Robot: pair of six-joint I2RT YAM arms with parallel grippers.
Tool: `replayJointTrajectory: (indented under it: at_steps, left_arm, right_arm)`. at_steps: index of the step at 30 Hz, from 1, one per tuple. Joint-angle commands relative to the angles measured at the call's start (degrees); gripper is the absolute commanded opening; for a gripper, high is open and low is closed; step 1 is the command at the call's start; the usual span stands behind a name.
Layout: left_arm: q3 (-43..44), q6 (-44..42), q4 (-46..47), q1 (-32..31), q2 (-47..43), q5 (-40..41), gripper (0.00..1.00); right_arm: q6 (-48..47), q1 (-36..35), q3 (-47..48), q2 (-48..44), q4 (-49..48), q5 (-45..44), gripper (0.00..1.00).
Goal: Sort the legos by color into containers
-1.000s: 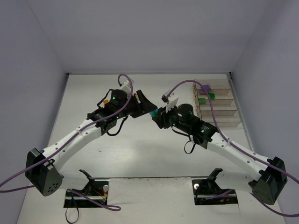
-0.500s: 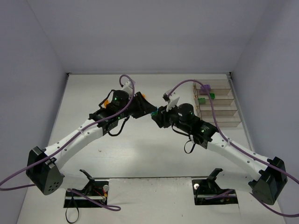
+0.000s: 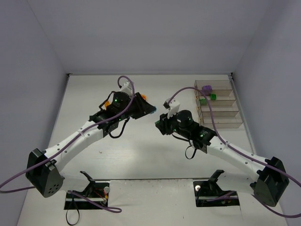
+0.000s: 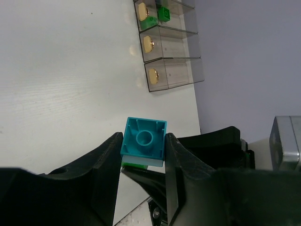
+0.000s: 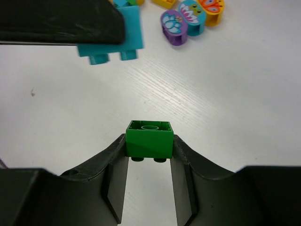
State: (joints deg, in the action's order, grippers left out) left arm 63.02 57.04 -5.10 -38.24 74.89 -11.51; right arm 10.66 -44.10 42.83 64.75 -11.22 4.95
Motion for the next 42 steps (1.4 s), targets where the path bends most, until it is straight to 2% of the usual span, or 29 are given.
replayJointTrajectory:
  at_steps: [1, 2, 8, 10, 13, 15, 20, 28, 34, 35, 37, 38, 42]
  left_arm:
    - [2.7, -2.9, 1.9, 1.3, -1.9, 1.9, 0.05]
    - [2.7, -3.7, 0.5, 1.7, -2.3, 2.3, 0.05]
    - [-0.3, -9.7, -5.9, 6.4, -7.6, 3.1, 0.05]
    - [-2.4, -10.4, -6.9, 8.5, -9.7, 0.7, 0.05]
    - [-4.5, -15.9, -9.7, 12.4, -13.8, -2.3, 0.05]
    - [-5.1, -18.1, -10.7, 14.6, -16.2, -4.3, 0.05]
    - [-7.6, -26.0, -11.8, 15.3, -21.2, -8.8, 0.05]
    - [-9.3, -34.5, -11.7, 15.3, -25.5, -13.1, 0.05]
    - [-11.4, -38.7, -7.3, 15.3, -25.3, -14.1, 0.06]
    - [-11.9, -39.1, -6.6, 15.4, -25.3, -14.3, 0.06]
    - [-12.6, -41.5, -4.9, 15.3, -25.1, -15.5, 0.06]
    - [-12.7, -42.3, -4.7, 15.3, -25.0, -15.8, 0.06]
    - [-12.9, -47.3, -3.1, 15.2, -24.4, -16.6, 0.09]
  right_arm:
    - [-0.2, 1.8, 2.1, -0.3, -1.9, -6.7, 0.0]
    - [0.1, 3.0, 3.0, 1.1, -1.1, -7.6, 0.0]
    - [5.1, 21.7, 13.6, 10.8, 4.5, -7.0, 0.0]
    - [6.2, 28.2, 16.7, 14.2, 6.0, -5.7, 0.0]
    - [5.2, 34.3, 23.6, 21.1, 8.0, -4.2, 0.0]
    - [3.7, 36.4, 27.8, 25.7, 8.3, -4.8, 0.0]
    - [-1.1, 42.9, 35.2, 35.5, 9.3, -2.9, 0.0]
    - [-7.1, 46.8, 43.6, 45.3, 13.3, -1.9, 0.01]
    - [-7.8, 48.1, 45.8, 49.2, 14.0, -1.0, 0.16]
    - [-7.8, 48.1, 46.1, 49.6, 14.5, -1.3, 0.28]
    - [-7.1, 48.1, 46.7, 50.5, 15.3, -1.5, 0.38]
    - [-6.8, 48.1, 47.2, 50.5, 16.1, -1.5, 0.46]
    - [-5.1, 48.0, 46.6, 46.7, 17.2, 0.1, 0.53]
